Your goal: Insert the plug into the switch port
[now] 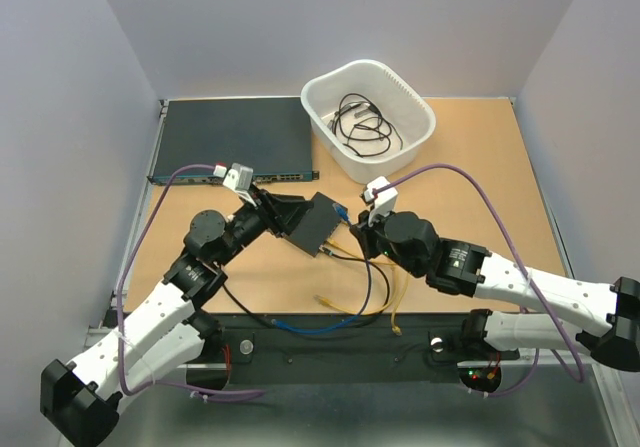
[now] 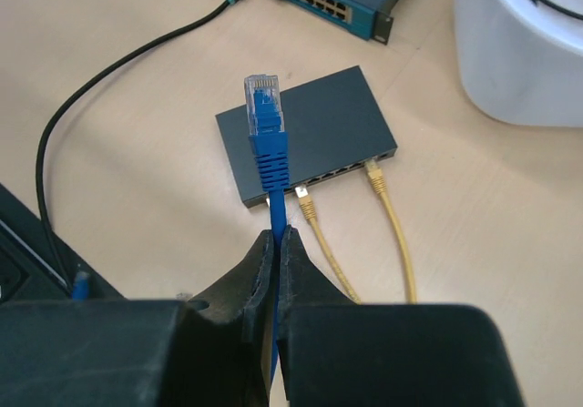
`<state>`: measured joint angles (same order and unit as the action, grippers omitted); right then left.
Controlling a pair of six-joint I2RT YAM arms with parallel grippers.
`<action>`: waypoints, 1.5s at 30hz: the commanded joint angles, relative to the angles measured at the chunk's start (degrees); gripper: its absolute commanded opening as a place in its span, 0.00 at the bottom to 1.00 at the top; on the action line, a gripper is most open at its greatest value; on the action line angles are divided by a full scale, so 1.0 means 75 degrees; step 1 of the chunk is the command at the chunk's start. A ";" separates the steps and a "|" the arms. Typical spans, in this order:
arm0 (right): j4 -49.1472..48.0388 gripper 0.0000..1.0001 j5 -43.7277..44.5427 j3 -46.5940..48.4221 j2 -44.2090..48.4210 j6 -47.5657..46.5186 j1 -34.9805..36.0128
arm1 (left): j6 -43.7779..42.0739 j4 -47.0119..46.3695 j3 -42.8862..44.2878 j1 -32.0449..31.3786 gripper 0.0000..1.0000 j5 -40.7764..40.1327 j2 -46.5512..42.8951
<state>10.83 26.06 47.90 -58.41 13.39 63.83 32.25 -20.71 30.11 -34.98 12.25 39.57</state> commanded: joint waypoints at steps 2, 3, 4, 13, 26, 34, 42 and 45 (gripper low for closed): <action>-0.0670 0.00 -0.0732 0.0164 -0.0110 0.0207 0.0009 | 0.0153 -0.2451 -0.0463 -0.0257 0.49 0.0862 0.0138; -0.0763 0.01 -0.0837 0.0118 -0.0110 0.0207 0.0008 | 0.0165 -0.2628 -0.0638 -0.0269 0.49 0.0932 0.0161; -0.0799 0.00 -0.0873 0.0071 -0.0087 0.0230 0.0008 | 0.0211 -0.2815 -0.0744 -0.0304 0.49 0.0921 0.0138; -0.1080 0.00 -0.1237 -0.0011 -0.0040 0.0277 0.0008 | 0.0270 -0.2899 -0.0850 -0.0363 0.49 0.0816 0.0442; -0.1210 0.00 -0.1413 -0.0023 0.0030 0.0289 0.0008 | 0.0212 -0.2957 -0.0932 -0.0410 0.49 0.0605 0.0782; -0.2286 0.00 -0.1915 -0.0888 0.0627 0.0395 0.0008 | 0.0235 -0.3728 -0.1236 -0.0410 0.49 0.0955 0.0619; -0.3283 0.00 -0.2549 -0.1453 0.1085 0.0453 0.0008 | 0.0317 -0.4574 -0.1577 -0.0422 0.49 0.1764 0.0278; -0.3389 0.00 -0.2701 -0.1430 0.1015 0.0477 0.0008 | 0.0364 -0.4727 -0.1589 -0.0433 0.49 0.1952 0.0360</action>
<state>-7.68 8.51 36.77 -51.44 16.40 63.83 34.68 -49.67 18.44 -37.82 23.18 42.72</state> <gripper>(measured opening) 0.037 0.489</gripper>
